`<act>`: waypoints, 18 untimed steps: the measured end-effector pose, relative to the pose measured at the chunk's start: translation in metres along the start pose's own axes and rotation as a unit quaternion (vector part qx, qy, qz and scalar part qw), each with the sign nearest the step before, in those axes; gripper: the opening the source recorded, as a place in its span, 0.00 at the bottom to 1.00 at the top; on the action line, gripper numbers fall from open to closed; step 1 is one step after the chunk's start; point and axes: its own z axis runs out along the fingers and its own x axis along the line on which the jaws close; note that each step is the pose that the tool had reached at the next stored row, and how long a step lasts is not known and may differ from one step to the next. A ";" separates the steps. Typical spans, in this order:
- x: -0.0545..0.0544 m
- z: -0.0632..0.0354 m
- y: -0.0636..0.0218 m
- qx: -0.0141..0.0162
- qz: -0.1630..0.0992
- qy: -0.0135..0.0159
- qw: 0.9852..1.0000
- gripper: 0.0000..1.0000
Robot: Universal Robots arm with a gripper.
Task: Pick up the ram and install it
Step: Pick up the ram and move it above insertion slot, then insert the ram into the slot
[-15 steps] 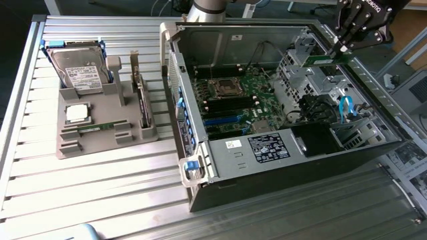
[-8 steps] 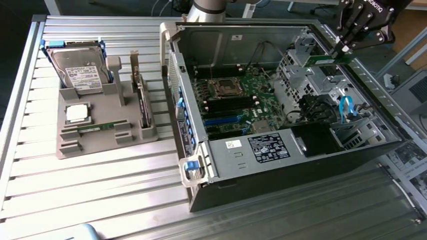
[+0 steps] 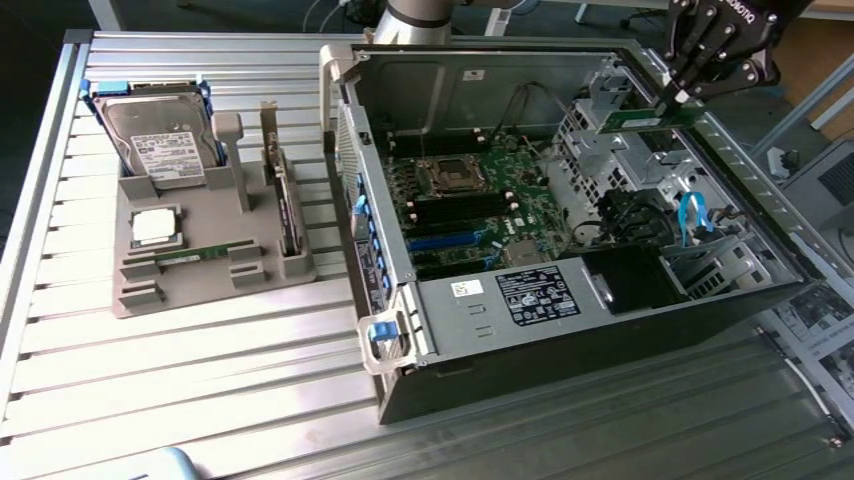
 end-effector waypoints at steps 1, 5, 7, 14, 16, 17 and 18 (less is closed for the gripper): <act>0.000 0.0000 0.0007 0.000 0.000 0.000 1.000 0.12; -0.001 0.0000 0.0011 0.000 0.001 0.000 1.000 0.12; -0.001 0.0000 0.0011 0.000 0.001 0.000 1.000 0.12; -0.001 0.0000 0.0011 0.000 0.001 0.000 1.000 0.12; -0.001 0.0000 0.0012 0.000 0.001 0.000 1.000 0.12; -0.001 0.0000 0.0023 0.000 0.001 0.000 1.000 0.12; -0.001 0.0000 0.0056 0.000 0.001 0.000 1.000 0.12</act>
